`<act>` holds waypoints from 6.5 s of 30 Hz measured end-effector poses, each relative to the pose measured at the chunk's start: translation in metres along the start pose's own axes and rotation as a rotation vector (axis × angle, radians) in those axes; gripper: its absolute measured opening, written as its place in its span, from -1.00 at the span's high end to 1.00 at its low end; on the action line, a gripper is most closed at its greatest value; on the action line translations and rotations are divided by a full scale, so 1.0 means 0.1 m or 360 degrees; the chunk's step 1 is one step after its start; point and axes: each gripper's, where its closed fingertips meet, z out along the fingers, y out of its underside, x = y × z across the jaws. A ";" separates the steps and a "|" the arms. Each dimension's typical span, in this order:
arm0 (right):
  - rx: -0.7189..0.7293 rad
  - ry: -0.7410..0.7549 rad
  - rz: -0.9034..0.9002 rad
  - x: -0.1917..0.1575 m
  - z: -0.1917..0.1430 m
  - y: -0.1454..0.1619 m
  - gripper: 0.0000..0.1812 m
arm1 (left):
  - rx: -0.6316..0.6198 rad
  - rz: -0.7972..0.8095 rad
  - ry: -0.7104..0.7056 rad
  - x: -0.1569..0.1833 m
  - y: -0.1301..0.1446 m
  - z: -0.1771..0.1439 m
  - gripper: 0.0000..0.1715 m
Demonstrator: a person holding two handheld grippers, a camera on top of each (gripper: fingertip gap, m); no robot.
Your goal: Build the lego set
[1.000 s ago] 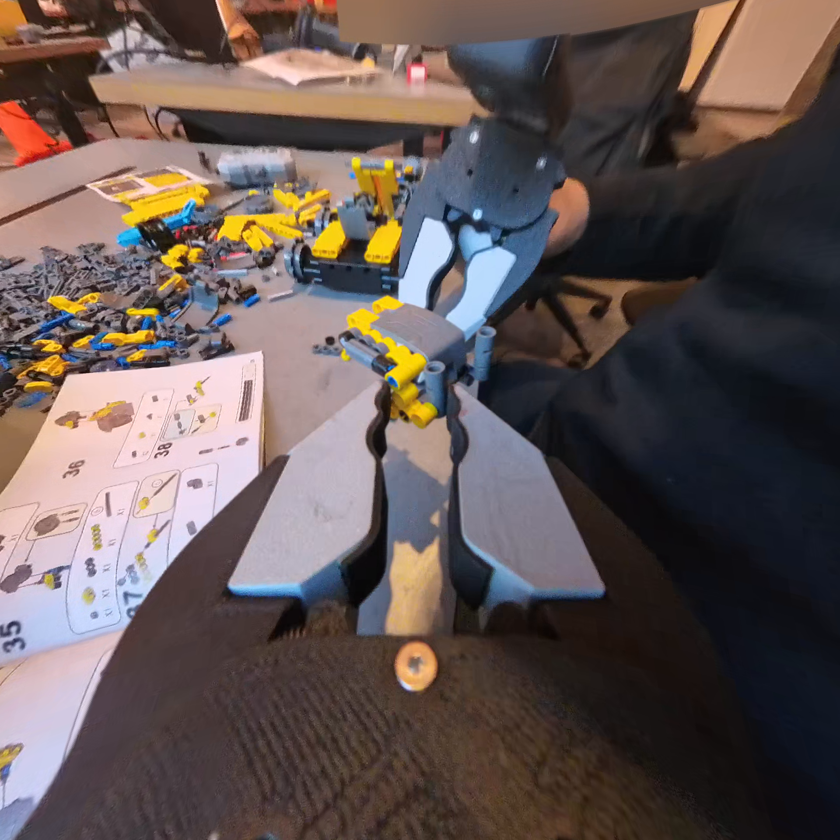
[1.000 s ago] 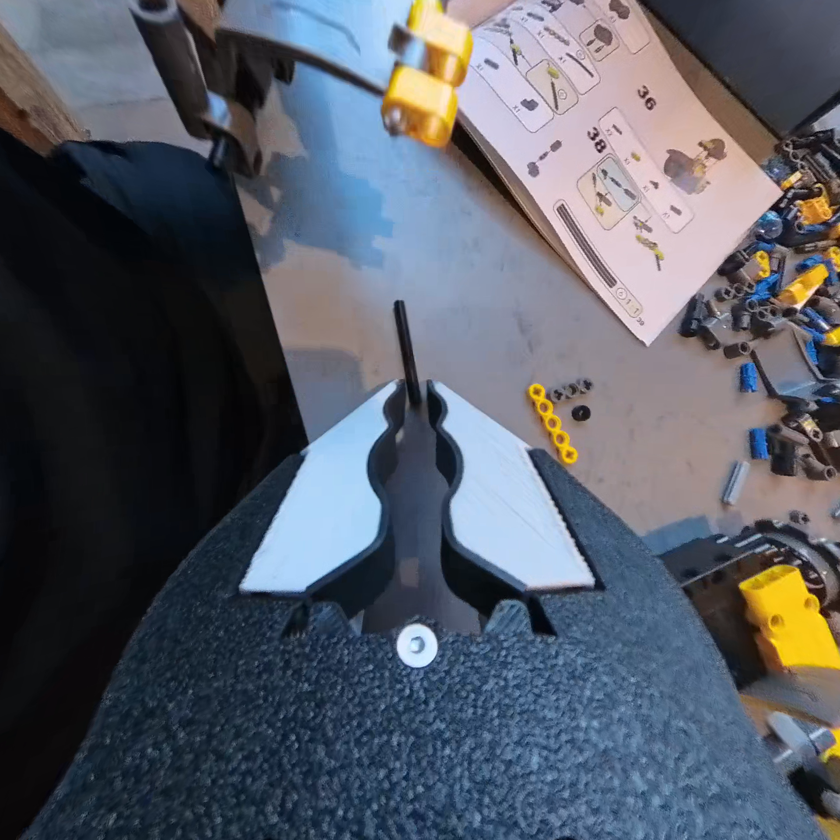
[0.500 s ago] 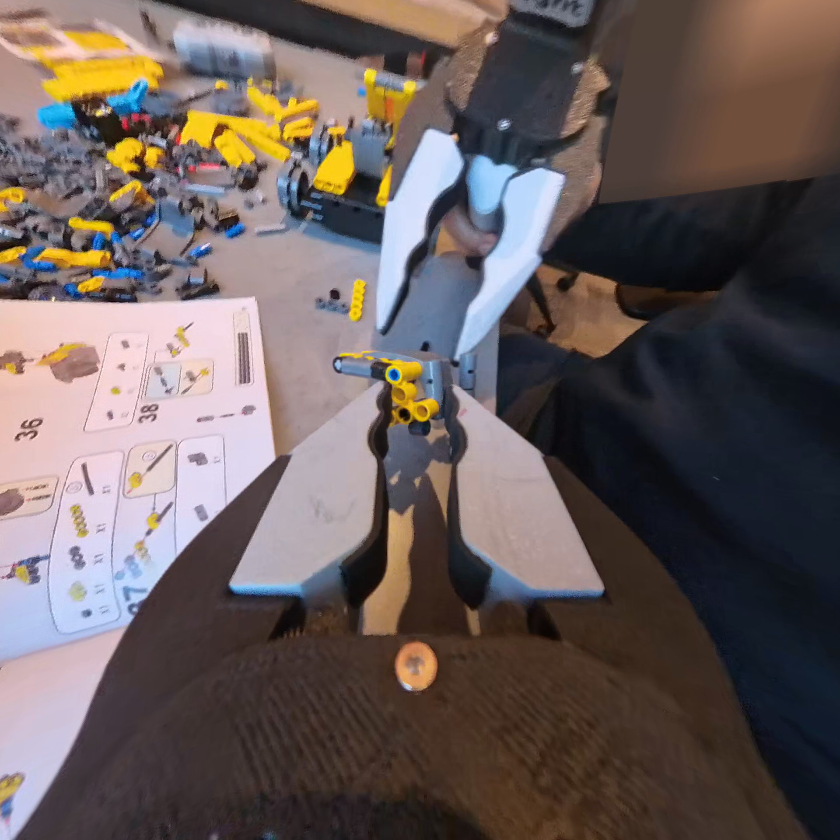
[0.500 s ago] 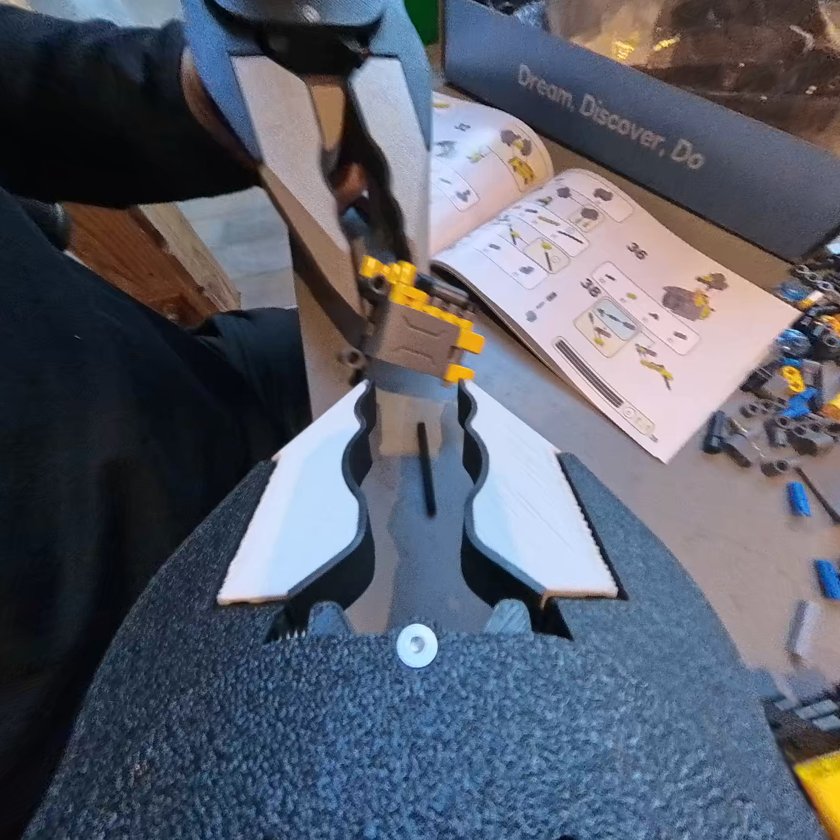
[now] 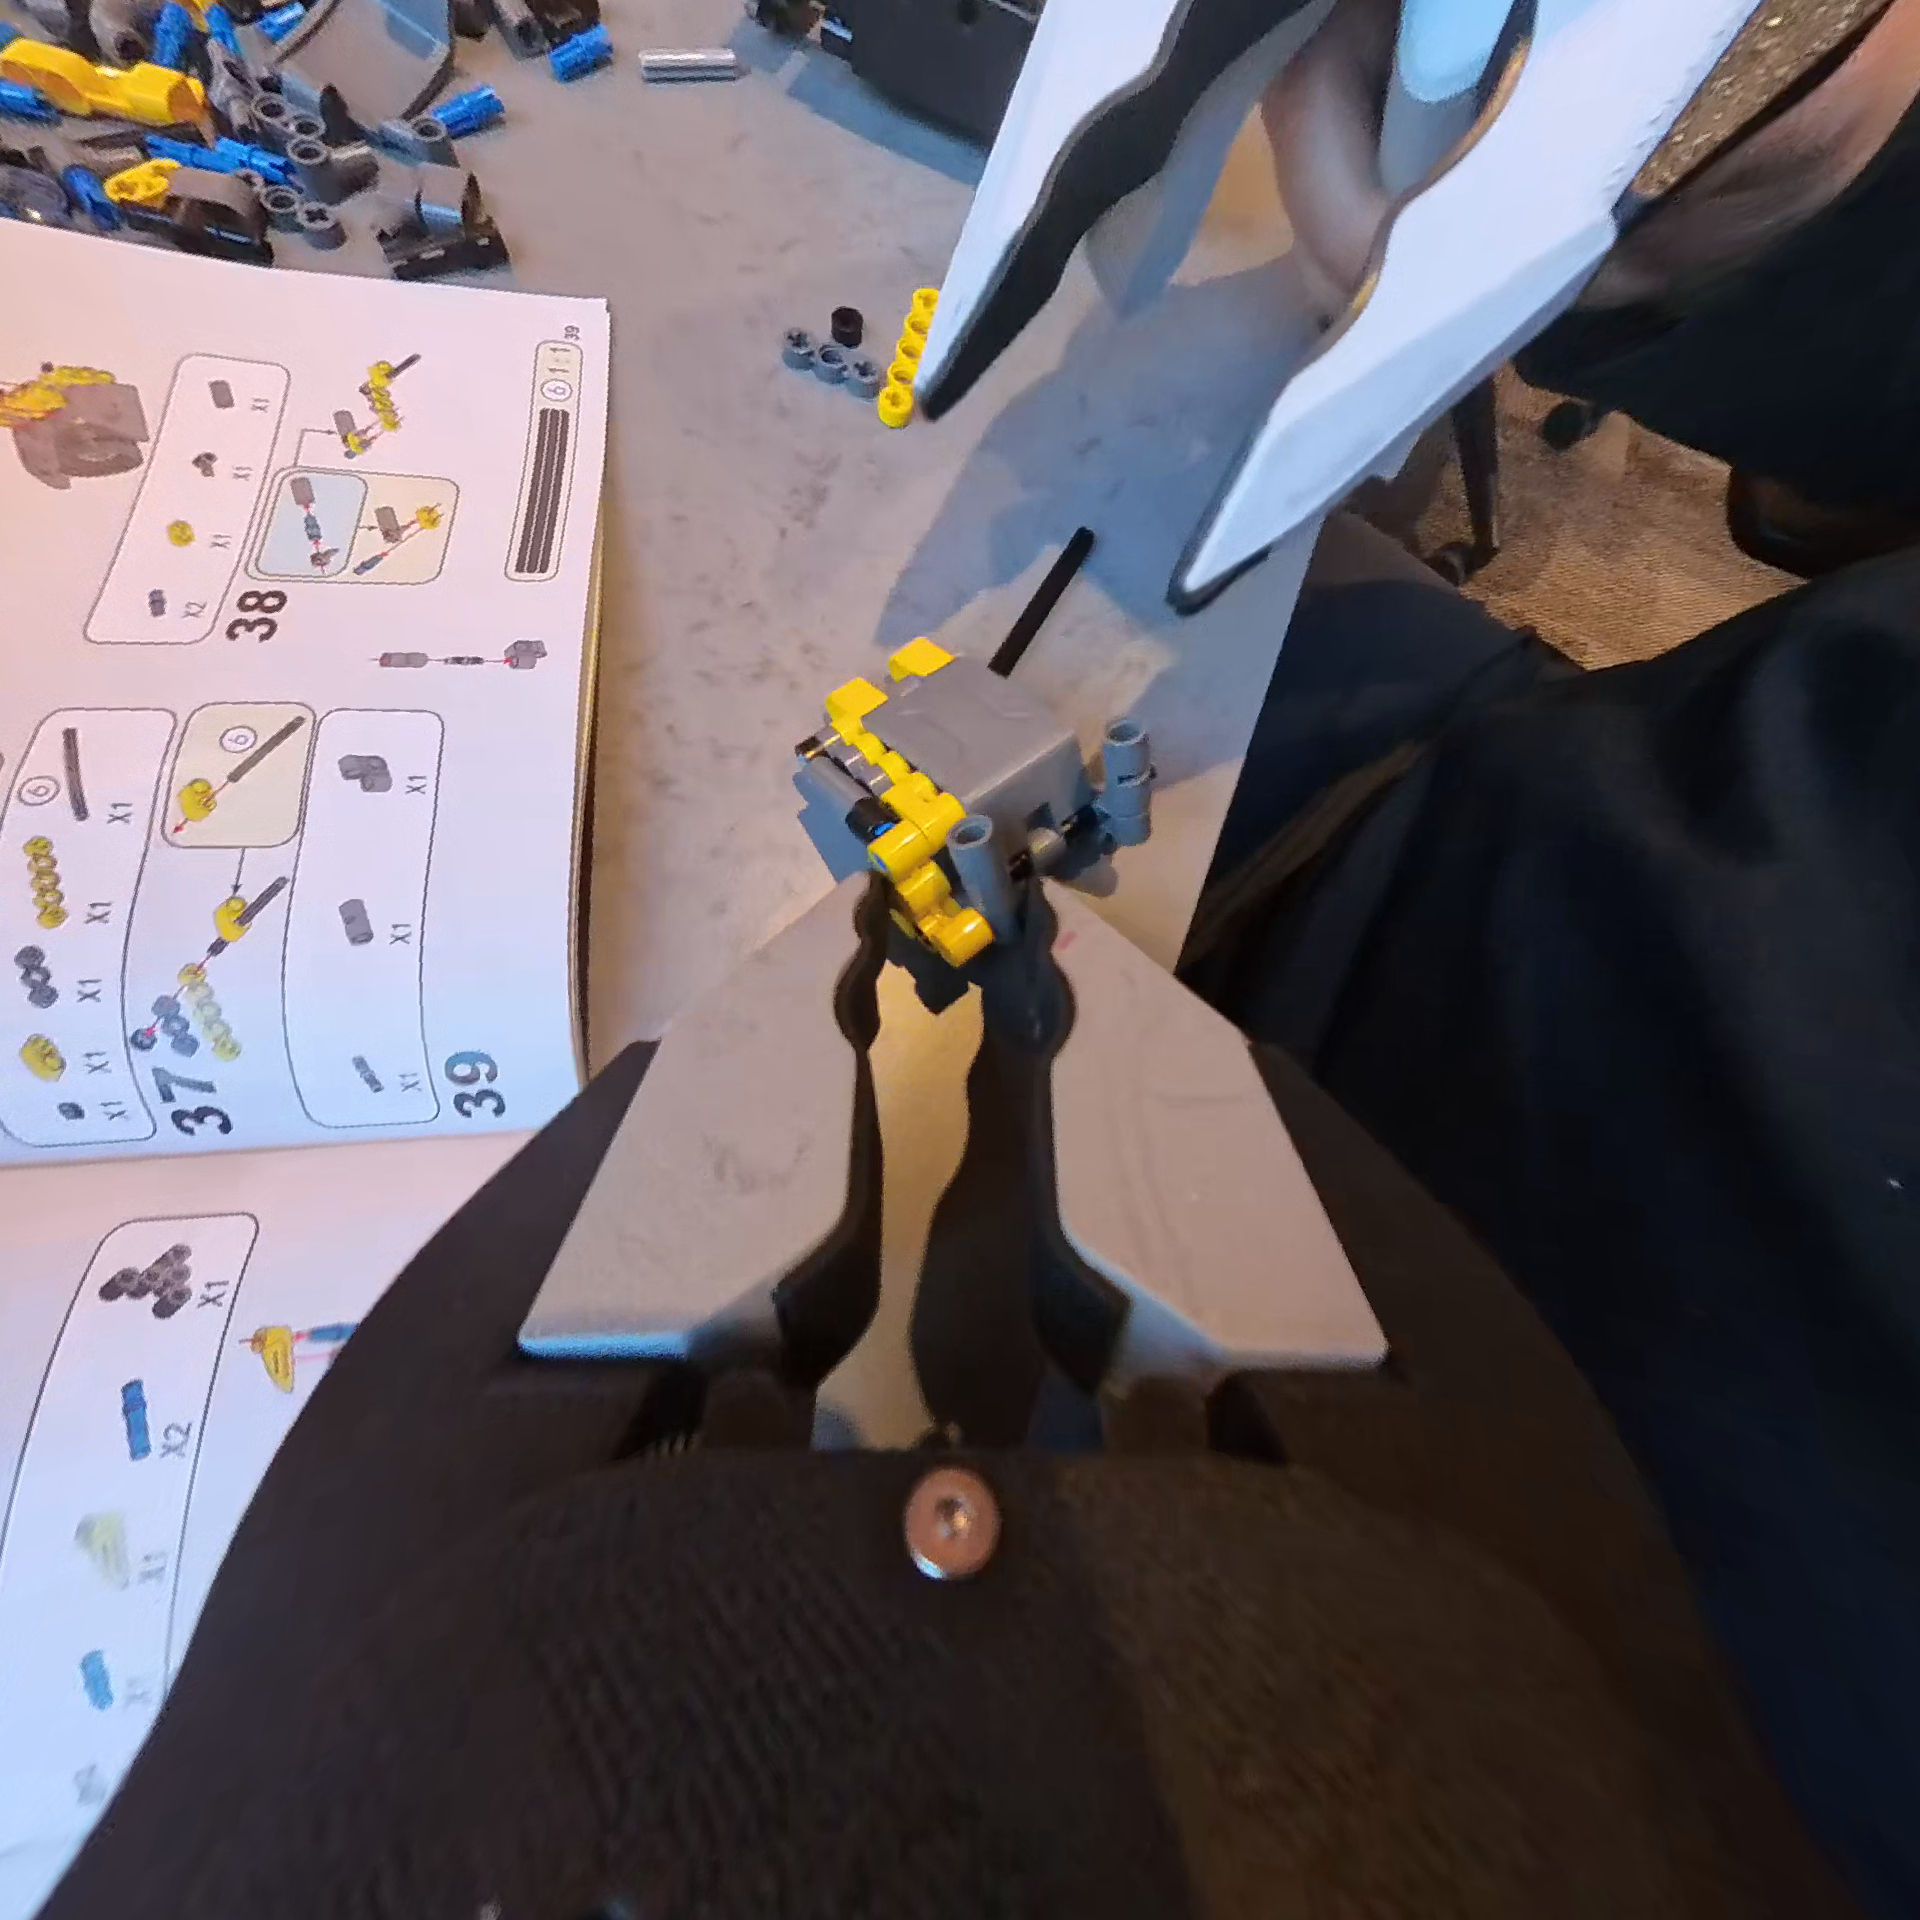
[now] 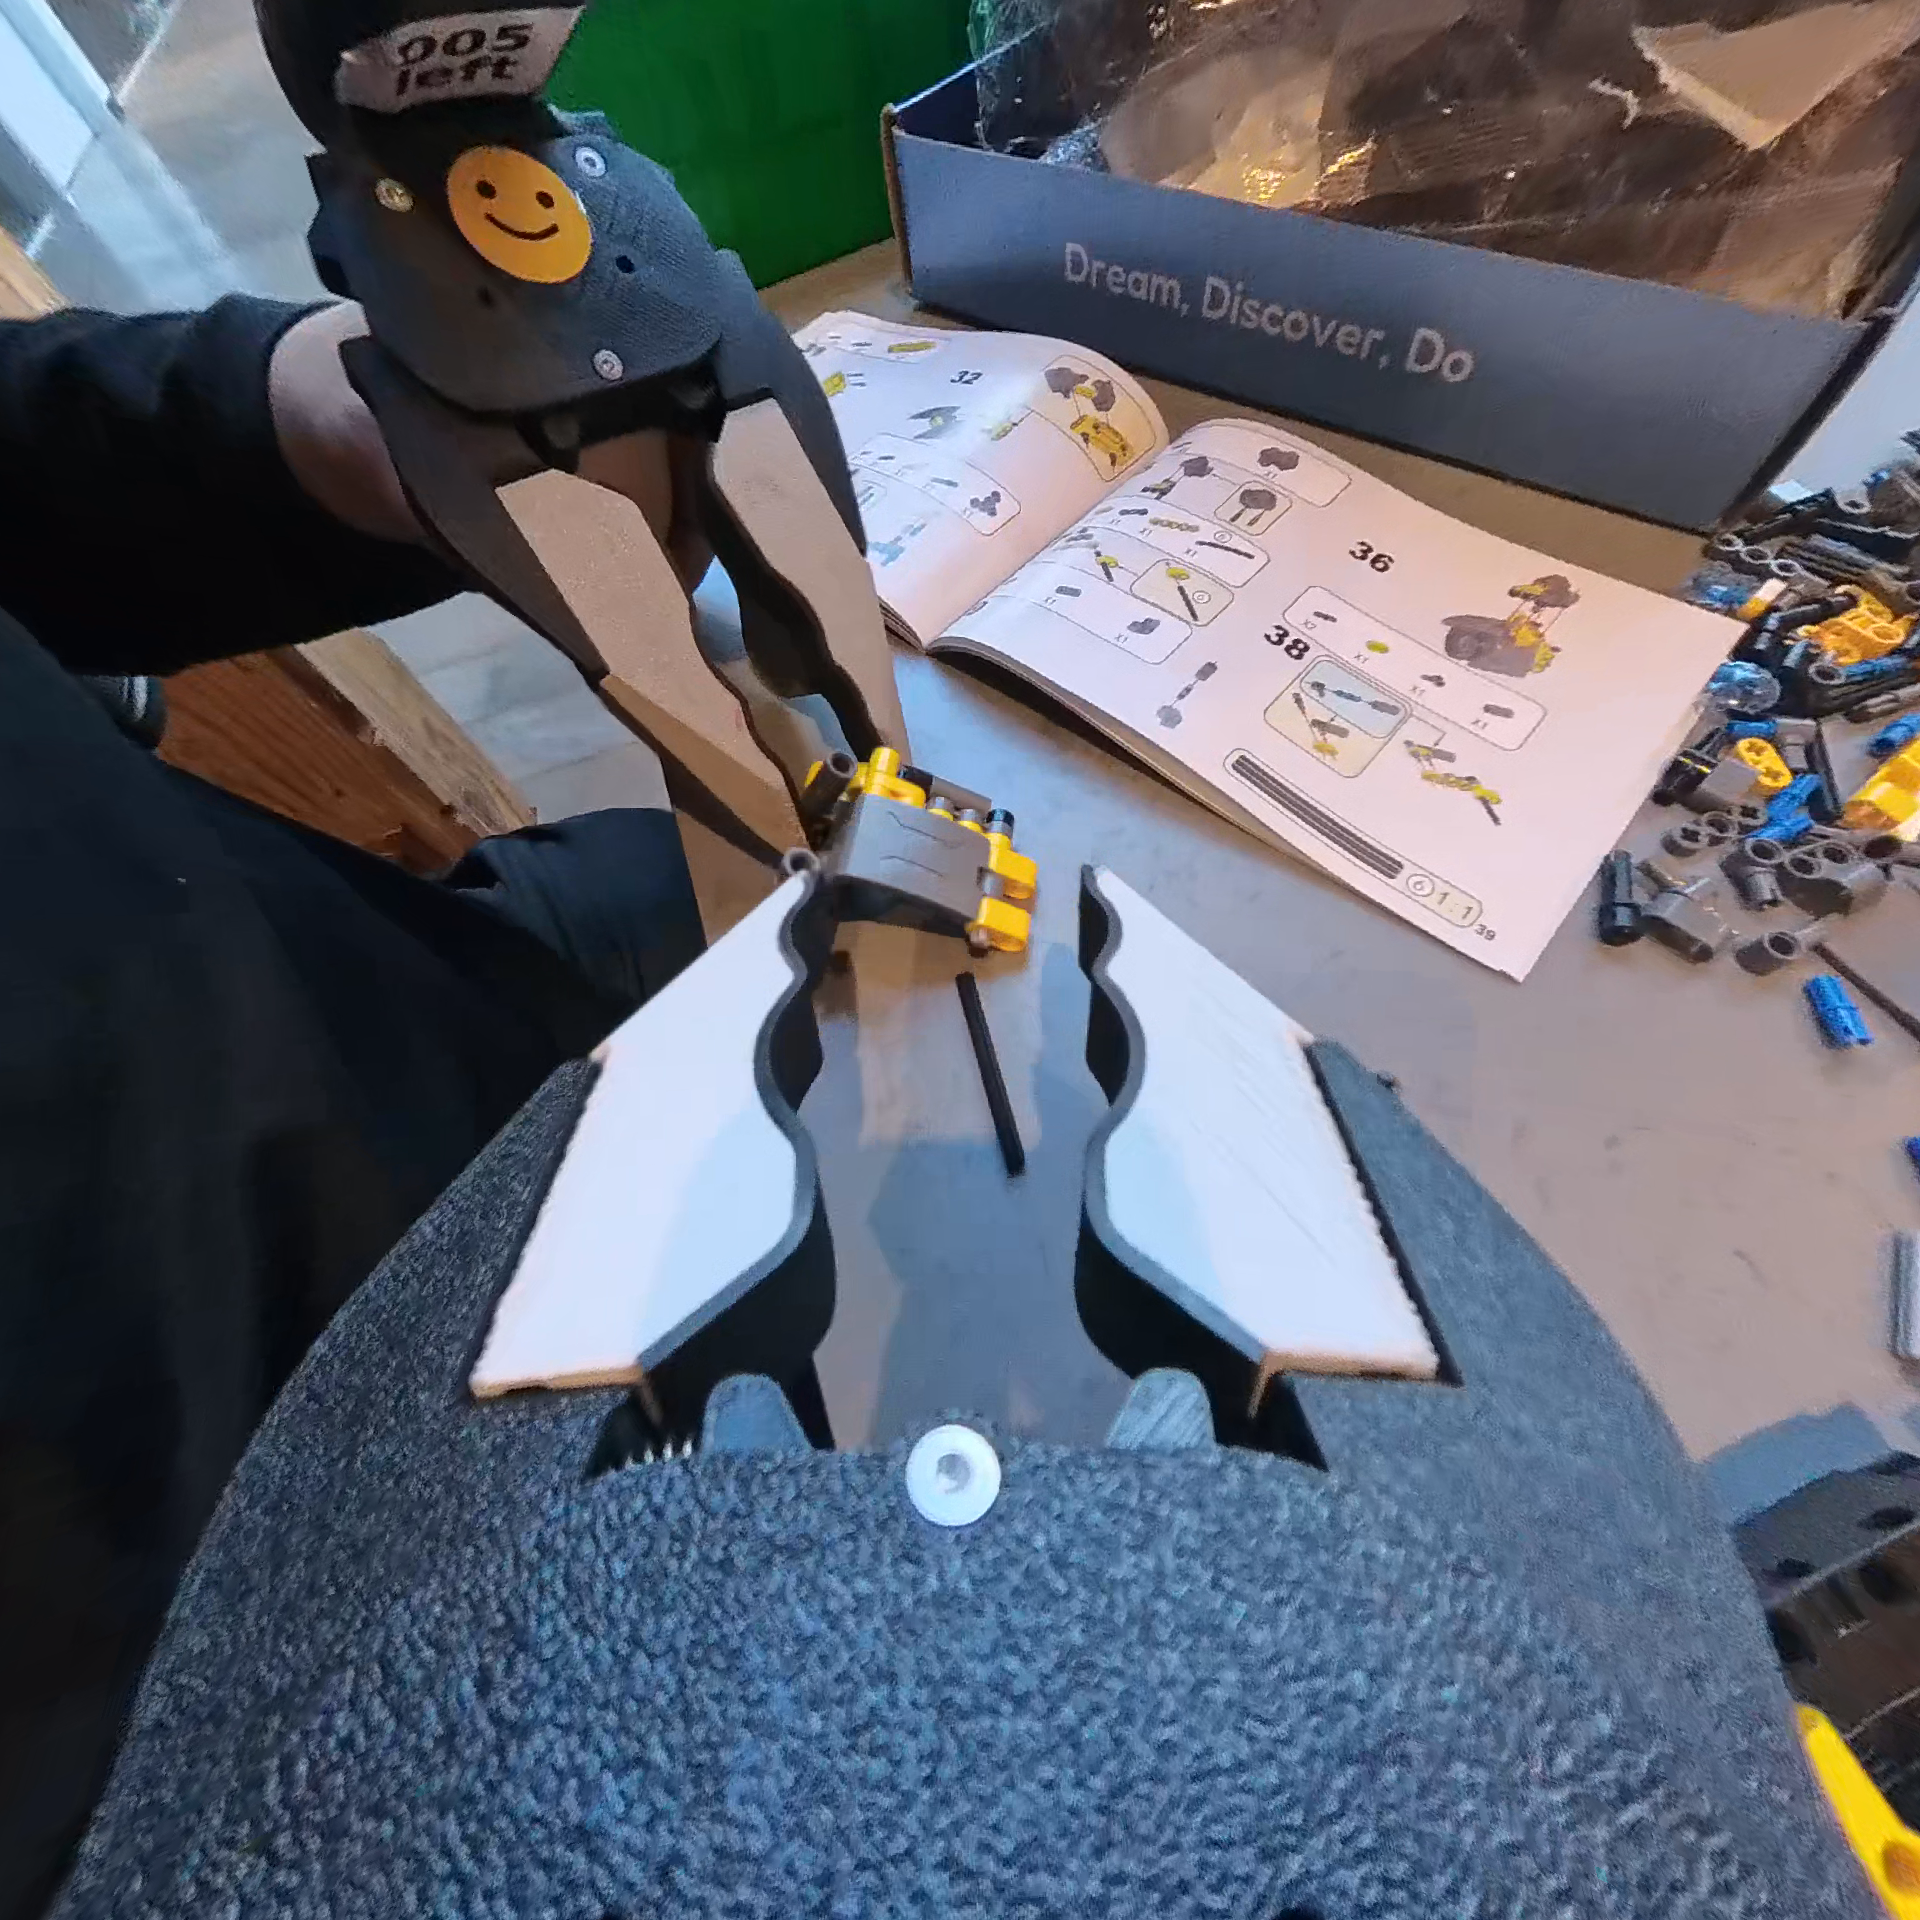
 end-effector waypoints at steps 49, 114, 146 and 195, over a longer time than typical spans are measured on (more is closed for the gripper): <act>-0.0730 0.0317 0.0214 1.39 0.83 -0.33 0.71 | 0.0026 -0.0116 0.0107 -0.44 0.32 -0.56 0.86; -0.0195 -0.0150 0.0399 -0.11 0.07 0.16 0.58 | 0.0328 0.0239 -0.0043 0.16 -0.20 -0.17 0.40; -0.0423 -0.0157 -0.0565 -0.25 0.38 0.29 0.72 | -0.0031 0.0054 0.0013 -0.01 -0.20 -0.33 0.20; 0.0143 -0.0442 0.0087 -0.45 0.02 -0.22 0.92 | 0.0304 0.0718 0.0059 0.38 -0.46 -0.24 0.60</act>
